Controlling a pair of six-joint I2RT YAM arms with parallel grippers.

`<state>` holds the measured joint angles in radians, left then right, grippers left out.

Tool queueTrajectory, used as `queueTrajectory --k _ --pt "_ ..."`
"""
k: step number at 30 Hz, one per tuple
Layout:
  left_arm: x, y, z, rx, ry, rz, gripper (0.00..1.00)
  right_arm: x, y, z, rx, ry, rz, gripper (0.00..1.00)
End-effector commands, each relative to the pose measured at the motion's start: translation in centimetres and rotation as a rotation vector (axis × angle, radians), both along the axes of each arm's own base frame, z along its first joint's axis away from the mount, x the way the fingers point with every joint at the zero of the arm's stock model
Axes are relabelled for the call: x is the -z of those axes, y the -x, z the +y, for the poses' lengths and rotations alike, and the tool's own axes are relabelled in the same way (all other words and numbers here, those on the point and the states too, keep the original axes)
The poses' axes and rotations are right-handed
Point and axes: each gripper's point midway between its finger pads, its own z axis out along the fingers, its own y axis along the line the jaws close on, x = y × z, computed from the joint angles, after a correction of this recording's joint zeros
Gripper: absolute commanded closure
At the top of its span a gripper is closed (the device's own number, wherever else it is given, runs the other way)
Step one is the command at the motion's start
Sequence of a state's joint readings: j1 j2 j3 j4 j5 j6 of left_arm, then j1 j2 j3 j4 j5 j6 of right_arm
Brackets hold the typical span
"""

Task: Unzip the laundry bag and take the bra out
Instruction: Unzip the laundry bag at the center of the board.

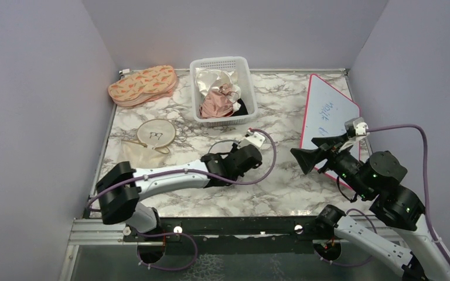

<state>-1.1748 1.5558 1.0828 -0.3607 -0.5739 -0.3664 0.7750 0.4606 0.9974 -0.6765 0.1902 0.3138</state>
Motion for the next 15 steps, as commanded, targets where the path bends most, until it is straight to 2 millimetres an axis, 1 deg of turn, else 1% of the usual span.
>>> queueTrajectory --k 1,4,7,9,12,13,15 --pt "-3.1 0.6 0.5 0.133 0.165 0.0 1.0 0.9 -1.5 1.4 0.005 -0.005 0.02 0.16" --pt "-4.6 1.3 1.2 0.227 0.222 -0.021 1.0 2.2 -2.1 3.2 -0.037 0.01 0.05 0.16" --pt "-5.8 0.9 2.5 0.243 0.248 -0.049 1.0 3.7 -2.2 6.3 -0.172 0.042 0.067 0.16" --pt "-6.1 0.4 3.4 0.236 0.267 -0.052 1.0 5.2 -2.2 8.3 -0.261 0.073 0.09 0.16" --pt "-6.1 -0.1 4.3 0.229 0.296 -0.035 1.0 7.8 -2.3 11.1 -0.375 0.111 0.149 0.17" --pt "-6.0 -0.1 4.3 0.235 0.304 -0.027 1.0 8.7 -2.2 12.0 -0.416 0.12 0.172 0.19" --pt "-5.5 0.2 4.1 0.252 0.318 -0.007 1.0 10.4 -2.3 13.7 -0.482 0.124 0.209 0.27"
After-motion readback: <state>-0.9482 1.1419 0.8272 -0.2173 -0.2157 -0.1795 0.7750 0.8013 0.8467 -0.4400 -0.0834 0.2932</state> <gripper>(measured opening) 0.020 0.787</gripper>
